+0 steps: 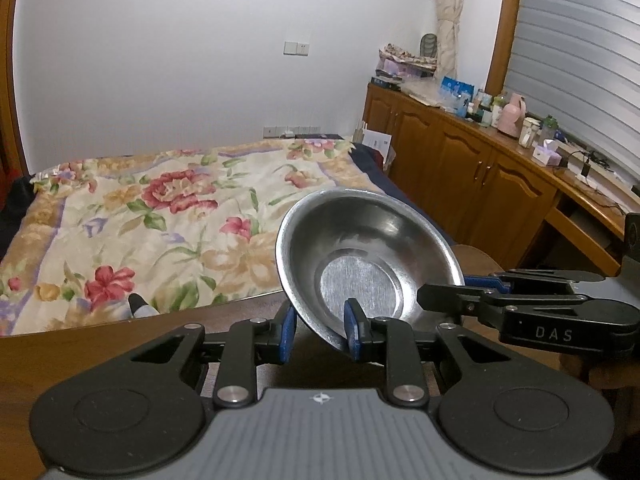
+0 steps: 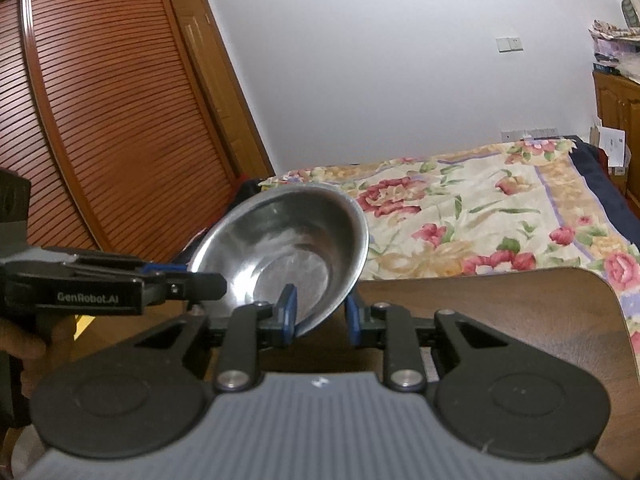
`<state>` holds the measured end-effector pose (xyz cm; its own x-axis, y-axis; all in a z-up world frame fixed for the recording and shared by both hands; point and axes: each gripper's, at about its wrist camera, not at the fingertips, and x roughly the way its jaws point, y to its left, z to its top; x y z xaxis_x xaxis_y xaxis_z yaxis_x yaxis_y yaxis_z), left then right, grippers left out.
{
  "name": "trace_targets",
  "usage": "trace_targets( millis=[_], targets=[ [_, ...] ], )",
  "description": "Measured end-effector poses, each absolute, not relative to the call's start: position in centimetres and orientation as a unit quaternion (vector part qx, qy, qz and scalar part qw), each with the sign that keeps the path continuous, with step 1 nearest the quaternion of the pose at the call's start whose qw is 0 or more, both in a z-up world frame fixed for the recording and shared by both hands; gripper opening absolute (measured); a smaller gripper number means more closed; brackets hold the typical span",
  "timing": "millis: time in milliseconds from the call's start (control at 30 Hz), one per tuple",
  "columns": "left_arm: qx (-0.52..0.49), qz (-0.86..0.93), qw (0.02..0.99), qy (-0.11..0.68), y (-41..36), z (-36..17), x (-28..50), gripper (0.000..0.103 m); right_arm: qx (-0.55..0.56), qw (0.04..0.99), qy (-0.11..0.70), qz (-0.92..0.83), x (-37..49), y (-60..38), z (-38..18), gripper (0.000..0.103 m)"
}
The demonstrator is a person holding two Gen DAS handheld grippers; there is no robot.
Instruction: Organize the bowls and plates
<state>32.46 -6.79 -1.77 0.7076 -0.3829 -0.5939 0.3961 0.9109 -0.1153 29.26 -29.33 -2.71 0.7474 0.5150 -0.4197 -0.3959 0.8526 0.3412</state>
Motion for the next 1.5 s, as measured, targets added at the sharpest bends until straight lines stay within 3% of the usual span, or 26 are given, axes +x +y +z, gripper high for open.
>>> trace_targets(
  millis=[1500],
  targets=[
    [0.029,-0.243,0.932,0.269,-4.8,2.6,19.0,0.028,0.068,0.936,0.245,0.244,18.6,-28.4,1.5,0.028]
  ],
)
